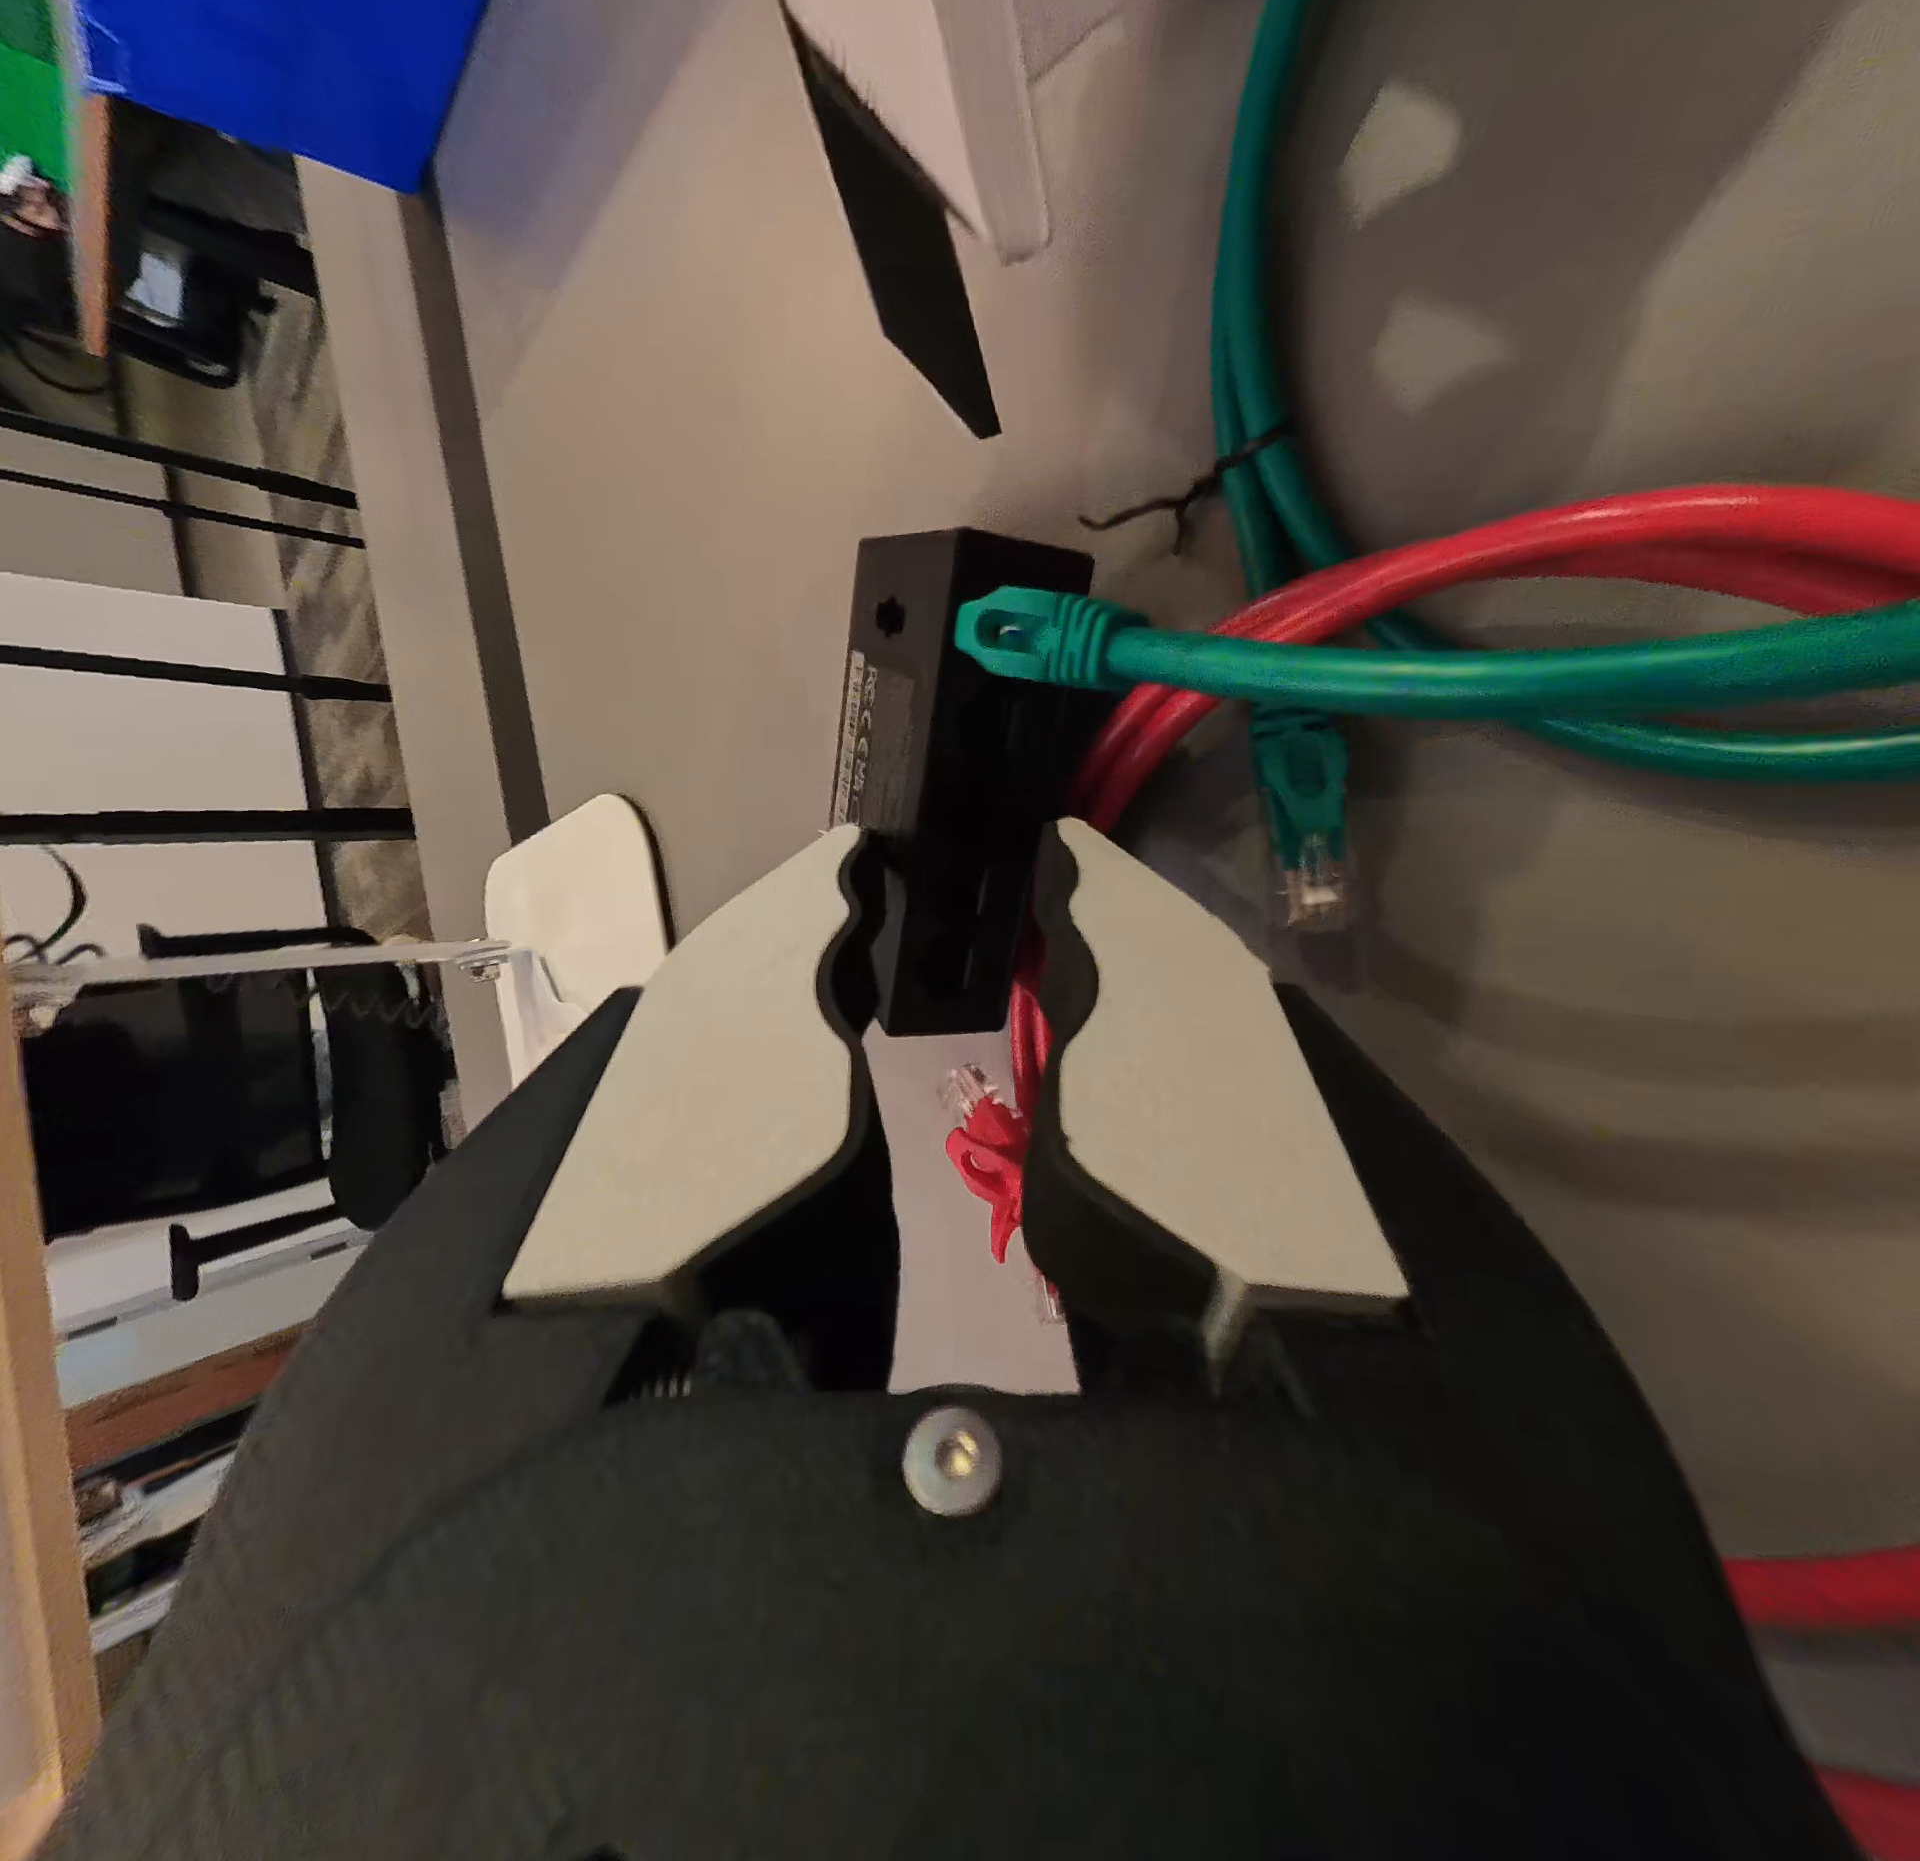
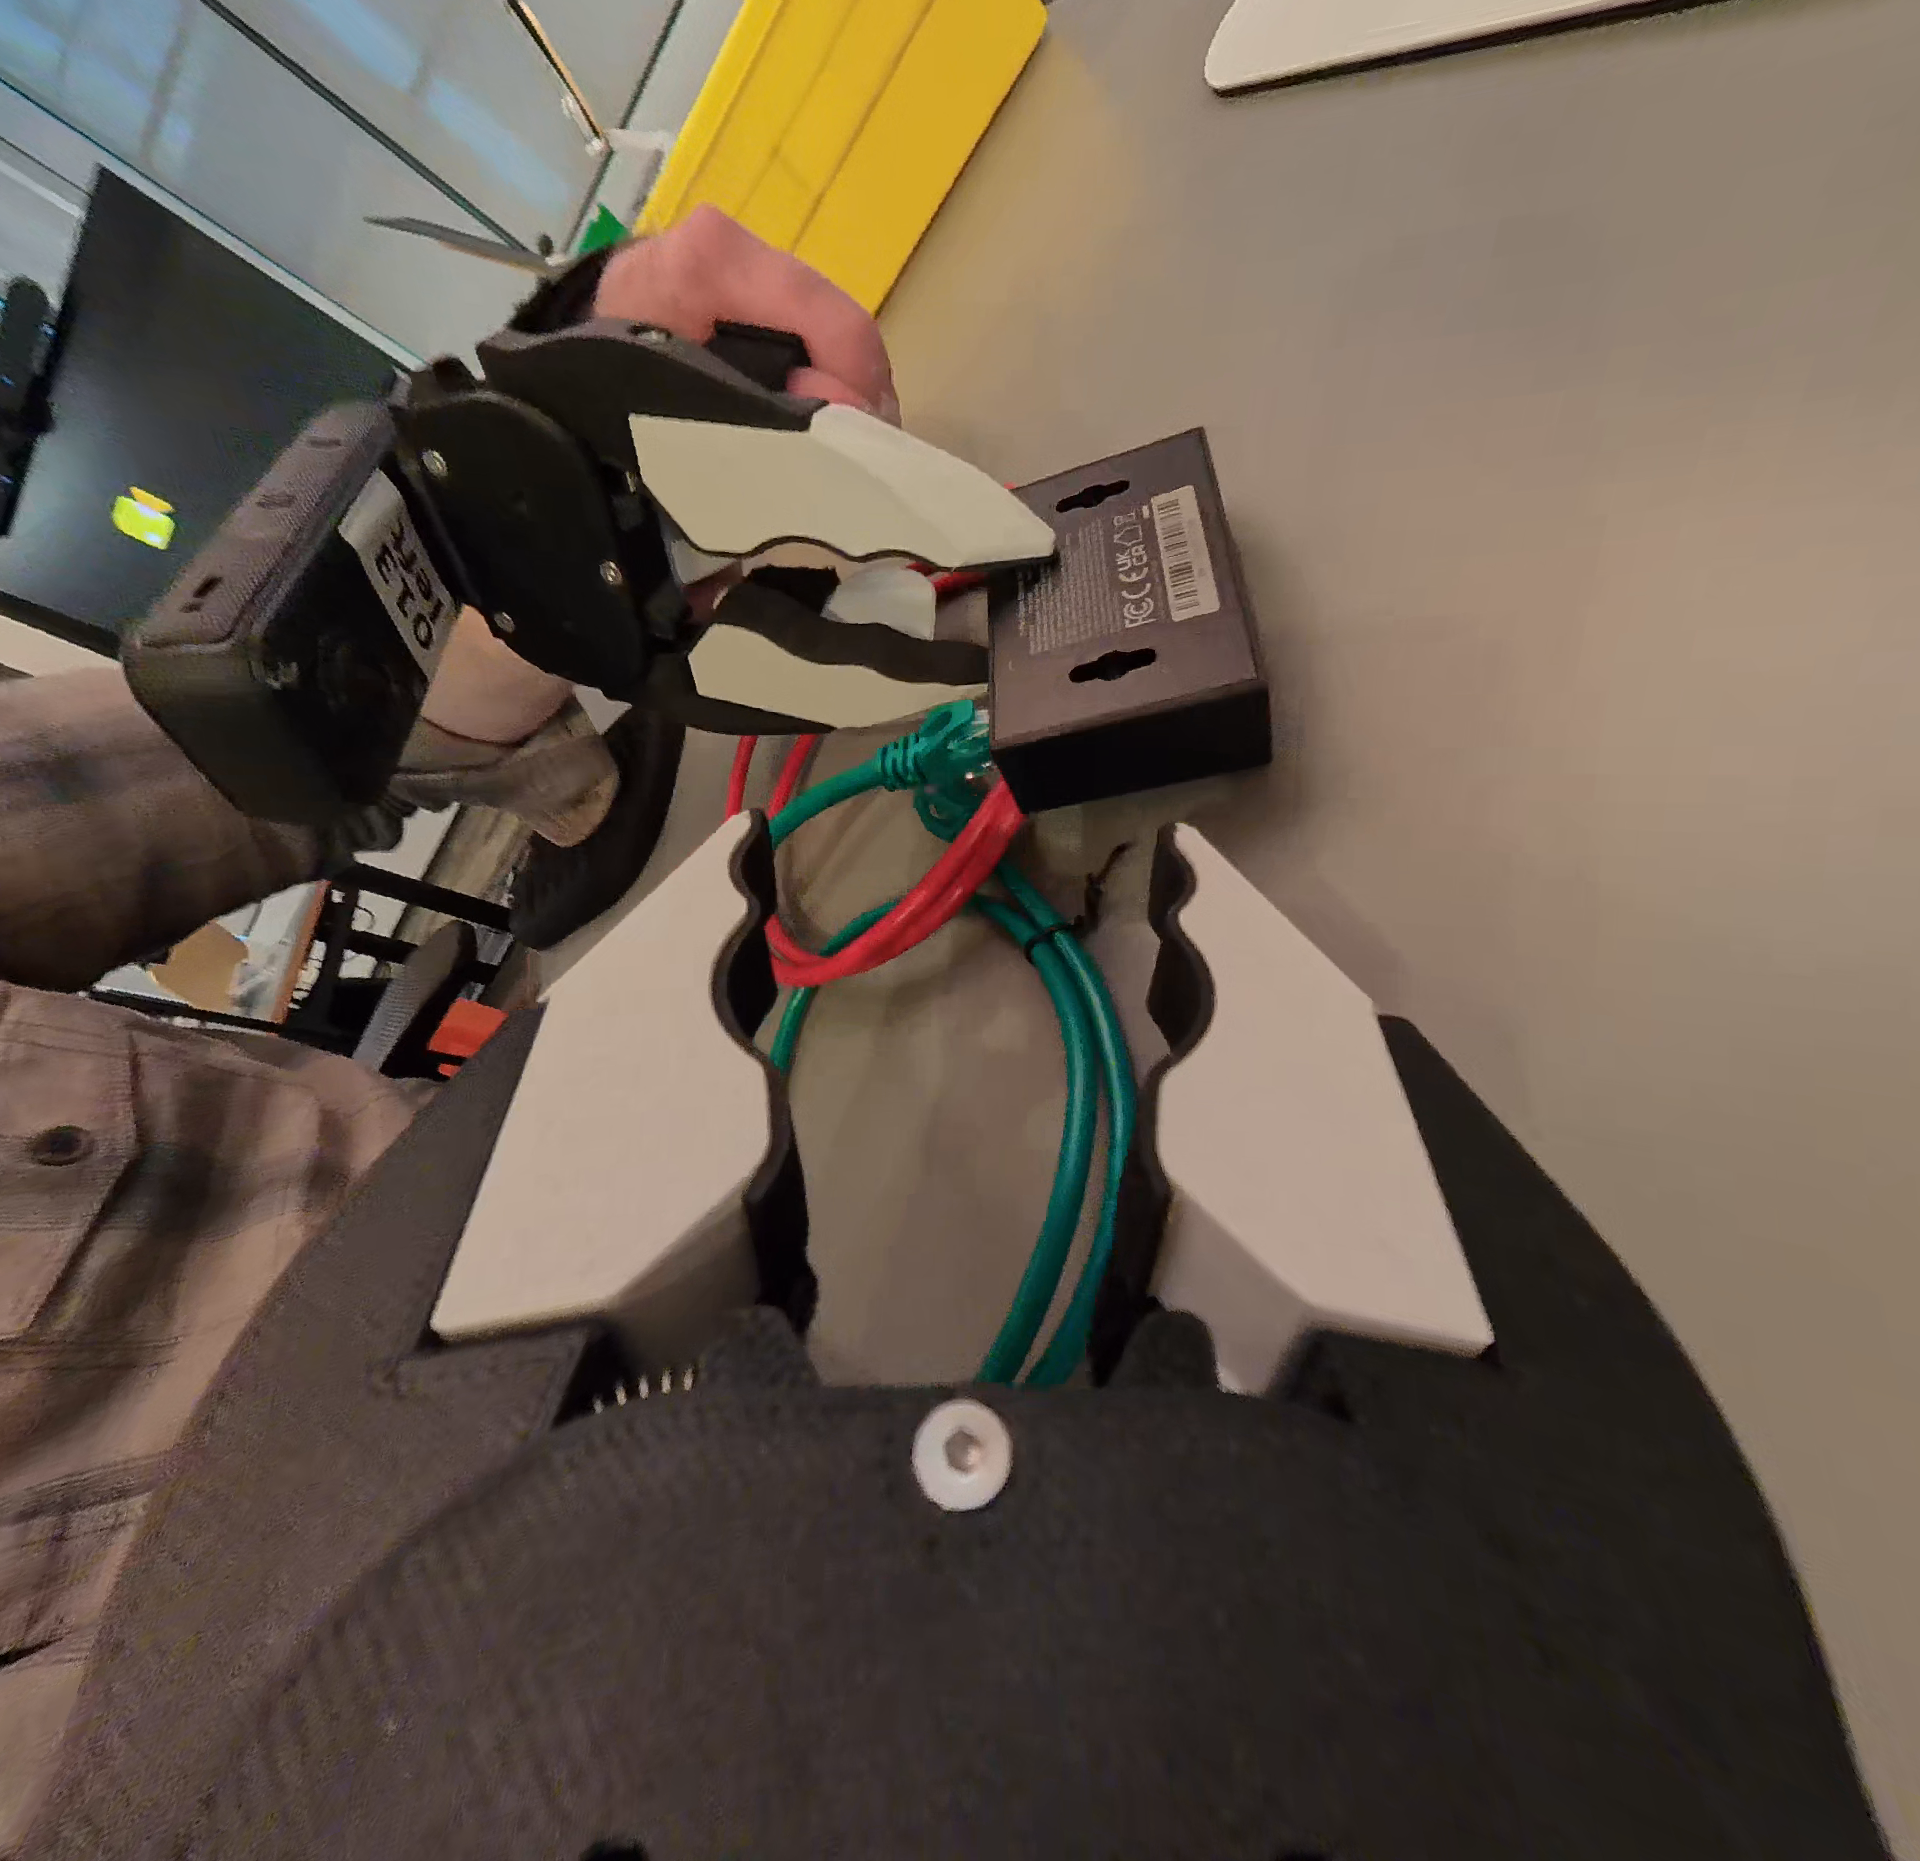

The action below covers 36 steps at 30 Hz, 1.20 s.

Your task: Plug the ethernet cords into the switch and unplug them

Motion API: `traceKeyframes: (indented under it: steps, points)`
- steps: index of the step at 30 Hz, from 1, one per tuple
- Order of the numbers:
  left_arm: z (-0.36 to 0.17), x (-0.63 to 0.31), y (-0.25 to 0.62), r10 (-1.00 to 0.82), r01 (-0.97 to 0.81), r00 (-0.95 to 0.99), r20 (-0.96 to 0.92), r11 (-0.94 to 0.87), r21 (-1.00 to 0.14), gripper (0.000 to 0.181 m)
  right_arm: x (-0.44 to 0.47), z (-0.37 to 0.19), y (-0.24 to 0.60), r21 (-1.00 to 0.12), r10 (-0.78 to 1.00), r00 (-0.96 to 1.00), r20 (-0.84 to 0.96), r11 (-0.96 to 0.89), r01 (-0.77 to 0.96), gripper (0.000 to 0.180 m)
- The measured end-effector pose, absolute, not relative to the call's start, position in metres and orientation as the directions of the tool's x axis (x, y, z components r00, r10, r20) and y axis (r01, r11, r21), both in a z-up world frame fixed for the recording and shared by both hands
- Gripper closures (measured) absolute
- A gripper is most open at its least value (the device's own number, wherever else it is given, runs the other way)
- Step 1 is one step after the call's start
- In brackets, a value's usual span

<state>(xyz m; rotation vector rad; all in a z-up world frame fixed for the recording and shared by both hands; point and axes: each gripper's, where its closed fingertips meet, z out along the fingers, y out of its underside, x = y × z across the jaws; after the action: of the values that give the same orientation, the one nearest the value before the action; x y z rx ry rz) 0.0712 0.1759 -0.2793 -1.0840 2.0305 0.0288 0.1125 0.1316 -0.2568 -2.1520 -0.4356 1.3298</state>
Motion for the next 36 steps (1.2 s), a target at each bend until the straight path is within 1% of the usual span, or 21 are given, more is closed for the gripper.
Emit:
traceKeyframes:
  steps: [5,6,10,12,14,17,20,21,24,25,26,28,29,30,31,32,34,35,36]
  points:
    - [-0.266,0.070,0.178,-0.682,-0.677,-0.203,-0.703,0.616,-0.403,0.154,0.111,-0.244,0.135,-0.579,0.507,0.361,-0.783,-0.806,-0.125,0.103]
    - [-0.261,0.070,0.178,-0.677,-0.665,-0.183,-0.713,0.620,-0.418,0.154,0.110,-0.243,0.137,-0.568,0.495,0.349,-0.796,-0.810,-0.148,0.100]
    - [-0.231,0.070,0.177,-0.633,-0.613,-0.092,-0.769,0.644,-0.457,0.154,0.113,-0.236,0.149,-0.532,0.456,0.300,-0.838,-0.807,-0.258,0.078]
    - [-0.217,0.071,0.175,-0.613,-0.588,-0.055,-0.788,0.658,-0.471,0.155,0.114,-0.230,0.157,-0.515,0.452,0.256,-0.855,-0.798,-0.312,0.071]
    - [-0.195,0.074,0.169,-0.594,-0.540,0.001,-0.804,0.676,-0.501,0.155,0.112,-0.211,0.163,-0.477,0.466,0.131,-0.875,-0.781,-0.404,0.066]
    - [-0.159,0.082,0.159,-0.567,-0.465,0.102,-0.817,0.699,-0.543,0.155,0.112,-0.176,0.176,-0.467,0.537,0.033,-0.843,-0.700,-0.540,0.046]
    - [-0.139,0.091,0.158,-0.517,-0.451,0.146,-0.844,0.724,-0.522,0.155,0.098,-0.142,0.179,-0.448,0.606,-0.063,-0.793,-0.650,-0.614,0.029]
    - [-0.135,0.095,0.158,-0.524,-0.437,0.153,-0.838,0.725,-0.533,0.155,0.097,-0.130,0.181,-0.428,0.626,-0.096,-0.774,-0.629,-0.650,0.028]
    - [-0.126,0.103,0.158,-0.498,-0.419,0.161,-0.852,0.747,-0.516,0.155,0.104,-0.101,0.188,-0.335,0.682,-0.193,-0.705,-0.561,-0.757,0.026]
    - [-0.125,0.105,0.157,-0.502,-0.410,0.158,-0.850,0.750,-0.519,0.154,0.106,-0.094,0.189,-0.310,0.695,-0.222,-0.684,-0.553,-0.773,0.029]
    - [-0.125,0.107,0.156,-0.500,-0.404,0.158,-0.852,0.755,-0.517,0.155,0.107,-0.088,0.188,-0.295,0.705,-0.251,-0.664,-0.555,-0.778,0.036]
    - [-0.126,0.109,0.154,-0.506,-0.391,0.148,-0.850,0.759,-0.520,0.155,0.109,-0.078,0.185,-0.298,0.736,-0.269,-0.621,-0.540,-0.787,0.048]
    - [-0.125,0.110,0.154,-0.505,-0.382,0.151,-0.850,0.763,-0.521,0.154,0.110,-0.076,0.186,-0.291,0.737,-0.280,-0.615,-0.543,-0.788,0.043]
    - [-0.123,0.110,0.153,-0.504,-0.373,0.155,-0.849,0.766,-0.523,0.154,0.110,-0.074,0.185,-0.281,0.738,-0.305,-0.602,-0.553,-0.785,0.045]
    - [-0.120,0.111,0.152,-0.514,-0.361,0.155,-0.844,0.765,-0.533,0.154,0.111,-0.075,0.185,-0.269,0.741,-0.321,-0.590,-0.556,-0.786,0.054]
    - [-0.118,0.112,0.152,-0.527,-0.353,0.153,-0.836,0.761,-0.544,0.154,0.114,-0.074,0.185,-0.246,0.744,-0.341,-0.574,-0.554,-0.795,0.058]
    - [-0.117,0.114,0.151,-0.541,-0.340,0.154,-0.827,0.756,-0.559,0.154,0.116,-0.072,0.183,-0.207,0.756,-0.373,-0.537,-0.547,-0.811,0.056]
    - [-0.118,0.115,0.151,-0.550,-0.333,0.154,-0.821,0.754,-0.567,0.154,0.118,-0.072,0.182,-0.202,0.769,-0.367,-0.523,-0.530,-0.823,0.056]
    - [-0.117,0.115,0.151,-0.547,-0.332,0.153,-0.823,0.755,-0.565,0.154,0.117,-0.071,0.181,-0.207,0.777,-0.365,-0.513,-0.524,-0.826,0.052]
